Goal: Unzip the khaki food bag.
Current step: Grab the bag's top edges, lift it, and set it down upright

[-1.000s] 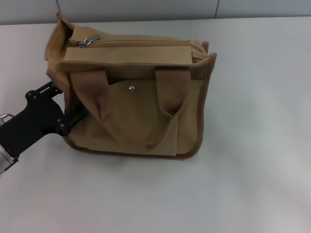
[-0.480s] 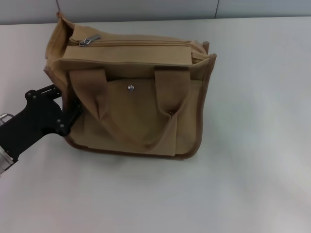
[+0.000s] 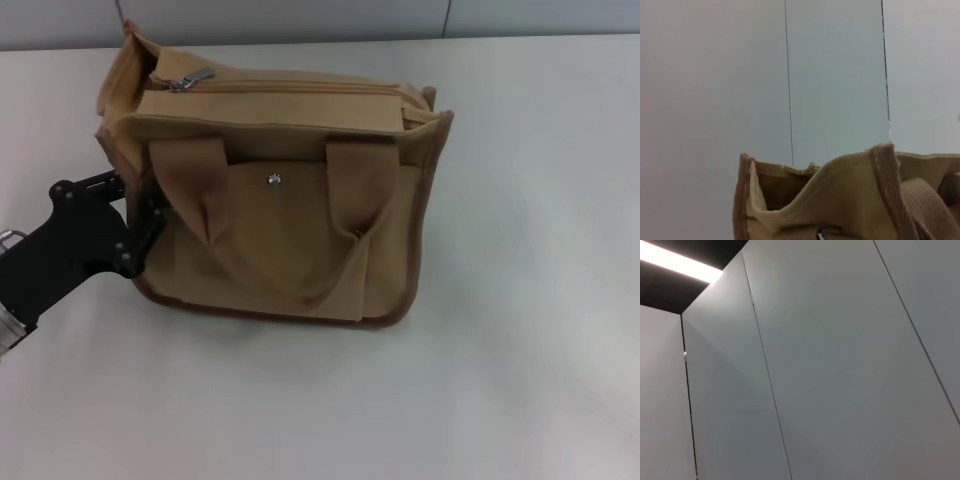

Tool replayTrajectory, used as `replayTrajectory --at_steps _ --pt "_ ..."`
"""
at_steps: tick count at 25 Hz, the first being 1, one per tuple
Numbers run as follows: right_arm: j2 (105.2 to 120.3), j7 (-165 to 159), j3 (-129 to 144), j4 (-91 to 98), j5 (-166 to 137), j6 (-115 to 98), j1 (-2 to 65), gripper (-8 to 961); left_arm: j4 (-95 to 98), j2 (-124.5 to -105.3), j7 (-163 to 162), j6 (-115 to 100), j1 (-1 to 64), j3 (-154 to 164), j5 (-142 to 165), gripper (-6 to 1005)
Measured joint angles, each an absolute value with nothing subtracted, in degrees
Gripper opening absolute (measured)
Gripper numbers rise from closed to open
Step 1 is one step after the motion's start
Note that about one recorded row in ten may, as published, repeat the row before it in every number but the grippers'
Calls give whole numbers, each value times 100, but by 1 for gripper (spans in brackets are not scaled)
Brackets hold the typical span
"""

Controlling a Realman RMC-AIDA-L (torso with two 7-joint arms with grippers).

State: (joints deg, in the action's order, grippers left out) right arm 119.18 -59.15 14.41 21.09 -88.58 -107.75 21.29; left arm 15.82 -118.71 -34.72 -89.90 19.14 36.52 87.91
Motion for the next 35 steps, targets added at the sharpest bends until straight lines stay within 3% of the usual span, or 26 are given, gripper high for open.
replayTrajectory --at_steps 5,8,24,35 --pt "11918 -5915 1441 2109 -8857 -10775 2127 833 1582 -11865 -3472 -9098 1916 3656 8789 189" --pt "11918 -5915 1439 2110 -8853 -10780 2127 833 1596 -11865 -3475 -9160 1916 3653 8790 93" --pt "11926 -5915 1423 2108 -8824 -10964 2174 833 1947 -11847 -3732 -9645 2020 3655 8789 85" --pt "11927 -5693 1598 2209 -8801 -10633 2609 833 2373 -11857 -4053 -10166 2601 3739 8832 82"
